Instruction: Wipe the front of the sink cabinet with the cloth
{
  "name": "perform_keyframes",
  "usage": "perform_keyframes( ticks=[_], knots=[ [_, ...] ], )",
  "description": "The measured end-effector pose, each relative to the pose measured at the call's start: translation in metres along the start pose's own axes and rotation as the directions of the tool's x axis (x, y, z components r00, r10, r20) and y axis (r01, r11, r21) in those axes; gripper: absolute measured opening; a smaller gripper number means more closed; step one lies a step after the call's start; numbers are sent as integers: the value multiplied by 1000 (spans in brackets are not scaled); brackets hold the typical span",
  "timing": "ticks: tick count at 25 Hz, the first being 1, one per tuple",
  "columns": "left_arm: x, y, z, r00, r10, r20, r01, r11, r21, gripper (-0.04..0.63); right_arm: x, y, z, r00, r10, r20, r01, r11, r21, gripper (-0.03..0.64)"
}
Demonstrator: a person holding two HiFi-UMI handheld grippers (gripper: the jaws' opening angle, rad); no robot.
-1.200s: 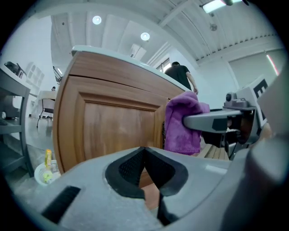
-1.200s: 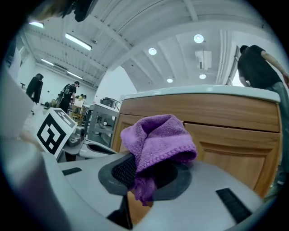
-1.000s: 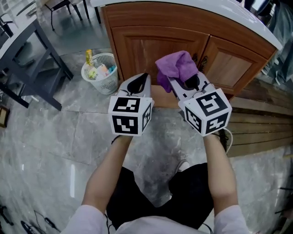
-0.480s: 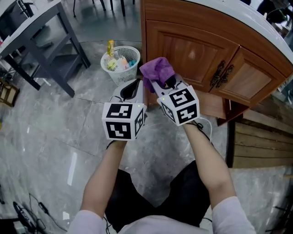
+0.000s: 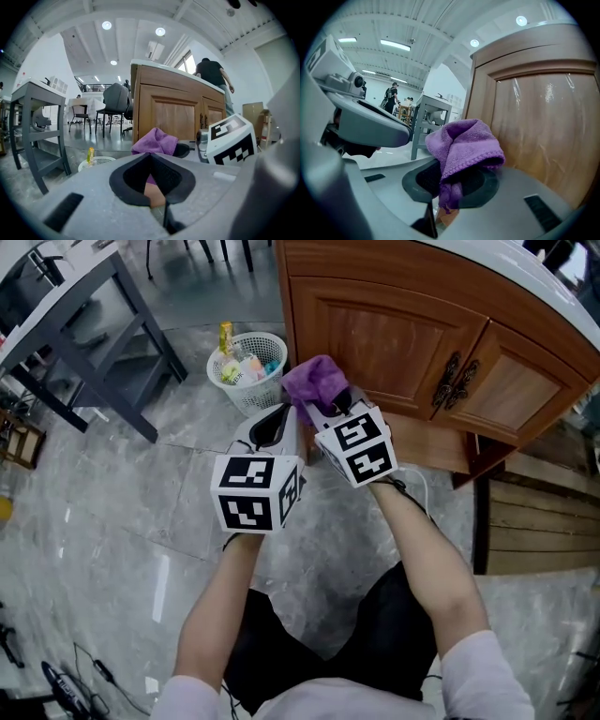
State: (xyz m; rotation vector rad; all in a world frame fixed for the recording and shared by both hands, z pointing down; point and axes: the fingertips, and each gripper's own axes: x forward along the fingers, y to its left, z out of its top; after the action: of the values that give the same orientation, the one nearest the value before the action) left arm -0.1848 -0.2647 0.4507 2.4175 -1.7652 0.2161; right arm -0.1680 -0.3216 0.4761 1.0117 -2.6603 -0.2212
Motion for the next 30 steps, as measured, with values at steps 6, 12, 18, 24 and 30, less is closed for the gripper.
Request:
perform_keyframes(
  ticks=[6,12,18,24,30],
  knots=[
    [11,-20,5,999,-44,10,44,999,1,5,-21,-19,-7,999,-42,-8,42,999,-19,67],
    [21,-40,6,996,-84,11,84,996,4,5,-41,-33,-16,998,-63,-22,62,997,-38,67],
    [33,-61,6,992,-129,7,129,992,-3,5,-65,-55,-21,994,-99,-35,98,995,-26,67],
    [44,-85,9,984,-179,8,179,984,3,5,-90,-75,-31,988,-144,-57,144,990,-13,67],
    [54,-112,14,971,-238,10,238,971,9,5,-119,-92,-32,979,-198,-58,198,980,-7,67]
  ],
)
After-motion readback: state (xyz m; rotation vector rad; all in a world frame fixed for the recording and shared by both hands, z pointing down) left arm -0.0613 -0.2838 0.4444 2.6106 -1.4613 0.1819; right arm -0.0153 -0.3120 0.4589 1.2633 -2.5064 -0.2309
